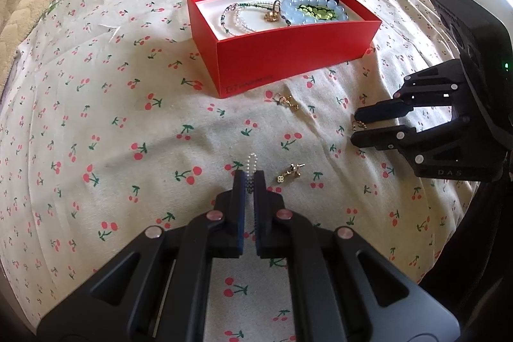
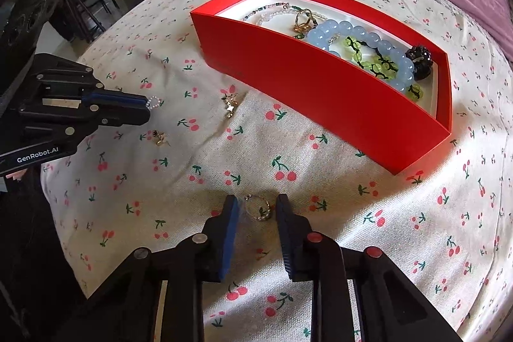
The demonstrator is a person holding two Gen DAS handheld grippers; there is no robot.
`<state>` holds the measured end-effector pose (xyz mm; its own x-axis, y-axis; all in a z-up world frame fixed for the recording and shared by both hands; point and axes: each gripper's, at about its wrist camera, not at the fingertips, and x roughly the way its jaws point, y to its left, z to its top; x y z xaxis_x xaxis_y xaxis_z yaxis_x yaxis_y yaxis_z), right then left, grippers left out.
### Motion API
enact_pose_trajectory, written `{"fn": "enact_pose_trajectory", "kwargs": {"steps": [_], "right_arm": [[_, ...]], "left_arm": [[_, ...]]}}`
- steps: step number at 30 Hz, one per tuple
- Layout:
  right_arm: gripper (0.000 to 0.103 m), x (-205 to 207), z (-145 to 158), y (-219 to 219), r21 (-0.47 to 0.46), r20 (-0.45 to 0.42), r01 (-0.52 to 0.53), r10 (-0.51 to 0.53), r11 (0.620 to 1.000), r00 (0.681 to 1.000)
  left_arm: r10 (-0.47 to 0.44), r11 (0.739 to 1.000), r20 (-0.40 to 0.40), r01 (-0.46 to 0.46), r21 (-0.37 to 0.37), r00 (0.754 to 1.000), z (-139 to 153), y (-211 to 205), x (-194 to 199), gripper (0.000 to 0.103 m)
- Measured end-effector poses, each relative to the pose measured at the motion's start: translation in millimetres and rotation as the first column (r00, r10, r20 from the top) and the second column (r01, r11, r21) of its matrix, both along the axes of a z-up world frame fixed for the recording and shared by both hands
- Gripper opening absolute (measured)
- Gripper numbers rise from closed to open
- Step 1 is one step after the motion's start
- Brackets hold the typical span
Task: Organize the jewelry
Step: 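Carry the pearl ring and silver ring to the red box, then open both tools over the red box to drop the rings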
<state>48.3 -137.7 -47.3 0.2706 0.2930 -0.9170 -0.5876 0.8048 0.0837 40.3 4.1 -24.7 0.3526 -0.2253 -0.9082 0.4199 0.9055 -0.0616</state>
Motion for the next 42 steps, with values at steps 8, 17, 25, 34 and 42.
{"fn": "enact_pose_trajectory", "kwargs": {"steps": [8, 17, 25, 34, 42], "right_arm": [[0.017, -2.4, 6.4, -3.0, 0.006, 0.013, 0.006, -0.006, 1.000, 1.000], [0.017, 2.9, 36.0, -12.4, 0.057, 0.061, 0.041, -0.044, 0.998, 0.997], [0.017, 17.3, 68.6, -16.9, 0.119, 0.114, 0.086, -0.099, 0.989, 0.988], [0.017, 51.4, 87.2, -22.9, 0.181, 0.118, 0.181, -0.204, 0.967, 0.972], [0.017, 75.1, 82.7, -27.0, 0.219, 0.068, 0.239, -0.259, 0.946, 0.963]], "left_arm": [[0.010, 1.000, 0.012, -0.009, -0.009, 1.000, 4.6, 1.9, 0.9, 0.006], [0.017, 0.999, 0.057, -0.014, -0.050, 0.998, 27.1, -3.6, 9.4, 0.006], [0.041, 0.995, 0.105, -0.031, -0.096, 0.994, 50.7, -14.9, 27.8, 0.006], [0.066, 0.989, 0.126, -0.048, -0.142, 0.990, 60.4, -30.2, 58.1, 0.006], [0.074, 0.990, 0.102, -0.060, -0.128, 0.992, 48.9, -39.4, 79.1, 0.006]]}}
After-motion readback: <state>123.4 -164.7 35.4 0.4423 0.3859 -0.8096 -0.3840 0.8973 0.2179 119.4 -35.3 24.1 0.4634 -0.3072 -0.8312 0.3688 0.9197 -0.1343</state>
